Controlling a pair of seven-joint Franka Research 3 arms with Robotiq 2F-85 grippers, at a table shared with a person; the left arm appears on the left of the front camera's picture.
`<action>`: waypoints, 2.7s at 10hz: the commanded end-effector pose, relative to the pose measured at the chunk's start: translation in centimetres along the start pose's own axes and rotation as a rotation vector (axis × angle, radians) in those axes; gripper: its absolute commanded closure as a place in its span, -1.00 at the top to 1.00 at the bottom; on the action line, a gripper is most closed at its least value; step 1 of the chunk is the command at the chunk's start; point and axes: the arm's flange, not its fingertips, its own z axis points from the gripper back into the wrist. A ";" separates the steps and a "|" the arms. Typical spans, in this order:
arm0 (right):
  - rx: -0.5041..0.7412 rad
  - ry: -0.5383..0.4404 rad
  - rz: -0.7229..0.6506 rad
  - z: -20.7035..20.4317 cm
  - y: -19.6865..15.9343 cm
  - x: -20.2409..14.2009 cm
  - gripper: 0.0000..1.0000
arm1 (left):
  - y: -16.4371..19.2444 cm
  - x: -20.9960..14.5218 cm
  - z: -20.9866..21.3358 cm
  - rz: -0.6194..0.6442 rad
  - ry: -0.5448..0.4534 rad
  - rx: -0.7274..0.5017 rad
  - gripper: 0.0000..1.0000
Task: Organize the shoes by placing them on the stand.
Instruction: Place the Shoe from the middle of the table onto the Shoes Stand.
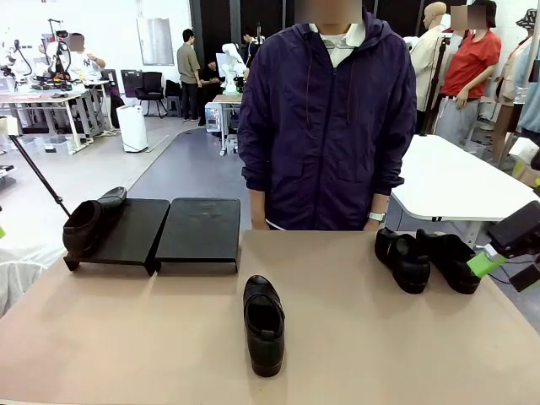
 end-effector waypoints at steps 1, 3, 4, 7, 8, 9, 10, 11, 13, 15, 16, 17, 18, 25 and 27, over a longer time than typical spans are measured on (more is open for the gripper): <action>0.022 0.000 0.019 0.2 -0.1 0.0 1.00 | -0.8 0.5 -0.3 -0.001 0.007 0.005 1.00; 0.022 0.000 0.019 0.2 -0.1 0.0 1.00 | -10.0 5.2 -3.8 0.040 -0.049 0.059 1.00; 0.022 0.000 0.019 0.2 -0.1 0.0 1.00 | -14.7 7.3 -6.1 0.040 -0.048 0.062 1.00; 0.022 0.000 0.019 0.2 -0.1 0.0 1.00 | -27.4 12.7 -13.3 0.137 0.042 -0.098 1.00; 0.022 0.000 0.019 0.2 -0.1 0.0 1.00 | -30.0 13.9 -15.0 0.234 0.008 -0.095 1.00; 0.022 0.000 0.019 0.2 -0.1 0.0 1.00 | -30.7 14.9 -15.7 0.269 -0.036 -0.065 1.00; 0.022 0.000 0.019 0.2 -0.1 0.0 1.00 | -26.4 15.5 -12.4 0.235 0.041 -0.154 1.00; 0.022 0.000 0.019 0.2 -0.1 0.0 1.00 | -31.3 12.7 -16.4 0.193 0.016 -0.106 1.00; 0.022 0.000 0.019 0.2 -0.1 0.0 1.00 | -31.3 12.7 -16.4 0.193 0.016 -0.106 1.00; 0.022 0.000 0.019 0.2 -0.1 0.0 1.00 | -30.2 16.7 -18.6 0.262 0.040 -0.156 1.00; 0.022 0.000 0.019 0.2 -0.1 0.0 1.00 | -30.0 17.8 -20.2 0.320 0.034 -0.179 1.00; 0.022 0.000 0.019 0.2 -0.1 0.0 1.00 | -29.7 18.3 -21.1 0.376 0.044 -0.155 1.00; 0.022 0.000 0.019 0.2 -0.1 0.0 1.00 | -29.7 18.5 -21.9 0.412 0.072 -0.133 1.00; 0.022 0.000 0.019 0.2 -0.1 0.0 1.00 | -30.3 19.4 -29.0 0.458 0.299 -0.149 1.00; 0.022 0.000 0.019 0.2 -0.1 0.0 1.00 | -30.6 19.2 -30.0 0.451 0.328 -0.141 1.00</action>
